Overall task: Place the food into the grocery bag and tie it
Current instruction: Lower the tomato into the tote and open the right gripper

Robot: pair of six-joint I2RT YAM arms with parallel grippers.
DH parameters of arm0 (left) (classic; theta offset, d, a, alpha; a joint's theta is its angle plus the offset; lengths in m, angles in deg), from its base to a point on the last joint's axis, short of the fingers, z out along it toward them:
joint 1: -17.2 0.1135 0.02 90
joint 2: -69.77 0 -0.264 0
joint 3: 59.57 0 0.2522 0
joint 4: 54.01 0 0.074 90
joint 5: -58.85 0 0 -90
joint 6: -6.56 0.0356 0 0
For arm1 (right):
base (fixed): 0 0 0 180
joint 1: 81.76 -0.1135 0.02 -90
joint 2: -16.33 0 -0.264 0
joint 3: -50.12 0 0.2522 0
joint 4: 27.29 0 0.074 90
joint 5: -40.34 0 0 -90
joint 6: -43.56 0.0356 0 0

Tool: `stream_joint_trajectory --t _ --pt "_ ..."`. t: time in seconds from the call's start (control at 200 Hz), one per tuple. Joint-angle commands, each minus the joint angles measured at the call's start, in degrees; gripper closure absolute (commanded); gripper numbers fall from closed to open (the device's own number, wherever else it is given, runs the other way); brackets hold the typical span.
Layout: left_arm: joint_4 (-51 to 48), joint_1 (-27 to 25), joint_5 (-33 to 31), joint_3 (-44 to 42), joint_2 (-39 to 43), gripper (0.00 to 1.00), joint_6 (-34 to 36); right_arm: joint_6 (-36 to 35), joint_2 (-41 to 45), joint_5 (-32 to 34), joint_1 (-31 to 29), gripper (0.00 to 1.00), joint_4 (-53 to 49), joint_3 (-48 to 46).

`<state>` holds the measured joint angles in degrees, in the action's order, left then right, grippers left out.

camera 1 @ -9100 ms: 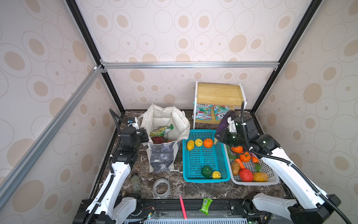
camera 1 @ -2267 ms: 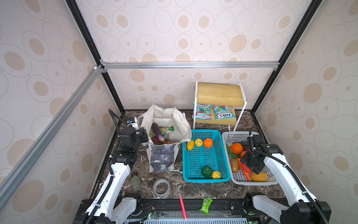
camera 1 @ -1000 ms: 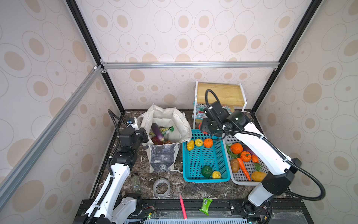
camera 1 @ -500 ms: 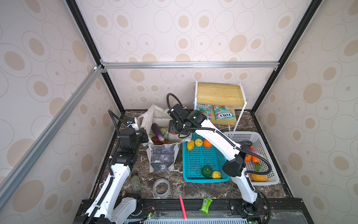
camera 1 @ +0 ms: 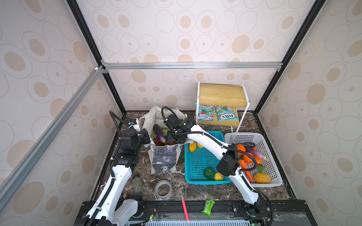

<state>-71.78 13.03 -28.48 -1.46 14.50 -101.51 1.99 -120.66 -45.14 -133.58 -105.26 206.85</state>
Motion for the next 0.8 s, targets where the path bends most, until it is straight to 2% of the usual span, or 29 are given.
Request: stream_joint_trajectory --t 0.0,0.045,0.06,0.26,0.39,0.545,0.795 --pt "1.56 0.21 0.30 0.24 0.51 1.00 0.22 -3.88 2.40 3.82 -1.45 0.19 -0.17 -0.74" --pt "1.54 0.21 0.35 0.20 0.56 1.00 0.21 -5.10 3.77 6.83 -2.38 0.02 -0.13 -0.94" --pt "1.55 0.16 0.39 0.12 0.52 1.00 0.19 -5.52 4.20 7.62 -2.61 0.00 -0.14 -0.95" --pt "1.55 0.20 0.31 0.12 0.69 1.00 0.05 -10.12 8.97 14.34 -5.17 0.00 -3.21 0.95" --pt "1.49 0.20 0.13 0.13 0.73 1.00 0.13 -14.39 14.65 19.08 -6.50 0.00 -1.07 -2.08" --pt "1.55 0.20 0.02 0.11 0.69 1.00 0.12 -17.95 24.36 17.81 -6.55 0.00 7.51 -14.46" --pt "1.59 0.21 -0.29 -0.04 0.92 1.00 0.17 -16.31 38.67 27.01 -5.83 0.00 21.17 -36.95"
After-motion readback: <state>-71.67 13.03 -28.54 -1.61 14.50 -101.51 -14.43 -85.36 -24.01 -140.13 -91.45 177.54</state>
